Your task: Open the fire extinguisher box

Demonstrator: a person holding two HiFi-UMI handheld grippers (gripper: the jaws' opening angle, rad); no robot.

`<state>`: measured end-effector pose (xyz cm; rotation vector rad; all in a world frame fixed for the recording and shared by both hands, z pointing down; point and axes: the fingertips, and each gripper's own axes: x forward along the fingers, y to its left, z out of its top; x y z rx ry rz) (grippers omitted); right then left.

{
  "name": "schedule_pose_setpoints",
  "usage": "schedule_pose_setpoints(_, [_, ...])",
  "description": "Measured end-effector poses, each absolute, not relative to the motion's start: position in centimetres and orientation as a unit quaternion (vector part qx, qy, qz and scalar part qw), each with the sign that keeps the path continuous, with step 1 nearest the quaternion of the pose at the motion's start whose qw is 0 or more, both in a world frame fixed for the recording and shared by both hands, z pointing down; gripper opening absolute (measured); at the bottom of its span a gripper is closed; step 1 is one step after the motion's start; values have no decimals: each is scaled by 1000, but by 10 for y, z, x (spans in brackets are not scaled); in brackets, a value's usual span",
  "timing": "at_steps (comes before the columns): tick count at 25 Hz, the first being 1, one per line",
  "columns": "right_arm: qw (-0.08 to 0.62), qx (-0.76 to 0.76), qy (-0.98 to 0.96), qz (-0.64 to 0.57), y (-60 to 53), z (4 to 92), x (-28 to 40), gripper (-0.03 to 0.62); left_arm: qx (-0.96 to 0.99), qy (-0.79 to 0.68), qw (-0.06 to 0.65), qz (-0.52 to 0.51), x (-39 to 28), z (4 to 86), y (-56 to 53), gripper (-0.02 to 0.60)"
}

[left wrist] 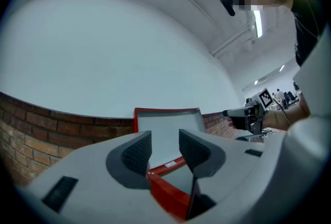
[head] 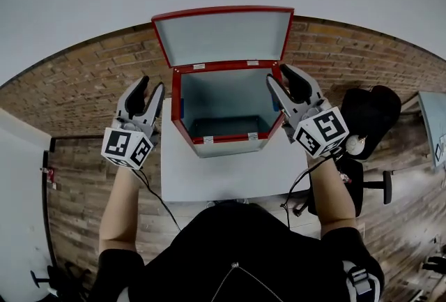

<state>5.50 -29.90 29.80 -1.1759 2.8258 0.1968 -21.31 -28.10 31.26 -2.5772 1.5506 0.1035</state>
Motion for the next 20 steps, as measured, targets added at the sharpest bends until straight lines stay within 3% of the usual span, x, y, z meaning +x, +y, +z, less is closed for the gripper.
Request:
schedule_pose_setpoints(6, [33, -344, 938, 43, -237, 333, 13, 78, -873, 485, 37, 39, -180, 340, -228, 133])
schedule_pose_setpoints(20, [12, -336, 941, -30, -172, 426, -14, 31, -884, 463, -47, 49, -137, 424, -168, 52])
